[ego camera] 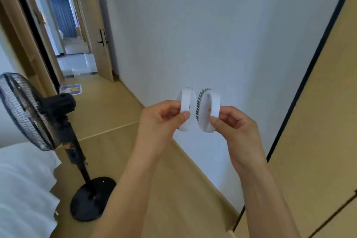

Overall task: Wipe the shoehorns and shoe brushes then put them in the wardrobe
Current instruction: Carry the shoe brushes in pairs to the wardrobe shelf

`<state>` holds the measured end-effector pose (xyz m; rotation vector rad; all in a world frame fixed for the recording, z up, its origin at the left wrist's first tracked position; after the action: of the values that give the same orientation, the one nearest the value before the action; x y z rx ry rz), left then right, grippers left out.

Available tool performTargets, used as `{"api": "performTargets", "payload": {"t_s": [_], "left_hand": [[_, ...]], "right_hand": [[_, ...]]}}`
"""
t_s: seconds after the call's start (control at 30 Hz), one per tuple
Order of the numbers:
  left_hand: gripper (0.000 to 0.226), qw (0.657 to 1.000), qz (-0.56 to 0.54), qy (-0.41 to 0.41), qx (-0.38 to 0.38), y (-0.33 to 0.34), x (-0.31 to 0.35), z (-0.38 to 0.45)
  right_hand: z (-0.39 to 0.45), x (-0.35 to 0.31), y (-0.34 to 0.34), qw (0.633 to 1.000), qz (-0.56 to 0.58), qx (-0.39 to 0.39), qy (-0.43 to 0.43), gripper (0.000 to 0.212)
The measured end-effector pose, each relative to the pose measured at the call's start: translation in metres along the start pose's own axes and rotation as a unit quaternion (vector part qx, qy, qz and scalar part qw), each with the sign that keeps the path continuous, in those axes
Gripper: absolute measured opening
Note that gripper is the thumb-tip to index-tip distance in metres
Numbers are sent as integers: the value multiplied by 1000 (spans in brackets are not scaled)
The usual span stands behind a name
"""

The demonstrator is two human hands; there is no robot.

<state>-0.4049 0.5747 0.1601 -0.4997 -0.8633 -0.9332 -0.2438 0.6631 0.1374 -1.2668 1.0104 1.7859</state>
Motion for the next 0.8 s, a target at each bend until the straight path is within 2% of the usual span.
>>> {"api": "performTargets", "payload": {"t_s": [0.4,0.8], "left_hand": [[17,996,35,-16,78,-39,-124,123],[17,994,49,-2,95,-130,-247,345]], "right_hand": [[185,81,54,997,9,-76,25,23],[421,132,164,997,-12,-69,14,22]]}}
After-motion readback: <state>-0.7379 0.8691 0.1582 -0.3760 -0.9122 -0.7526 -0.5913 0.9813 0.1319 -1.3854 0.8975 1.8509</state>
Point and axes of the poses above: each hand's wrist, its own z-axis towards the middle knuckle, its own y-axis out of the palm, x = y × z, the point moved 3 cm from there along z, towards the middle knuckle, and after that the axes turned 10 degrees about y, right-handed, at the moved point
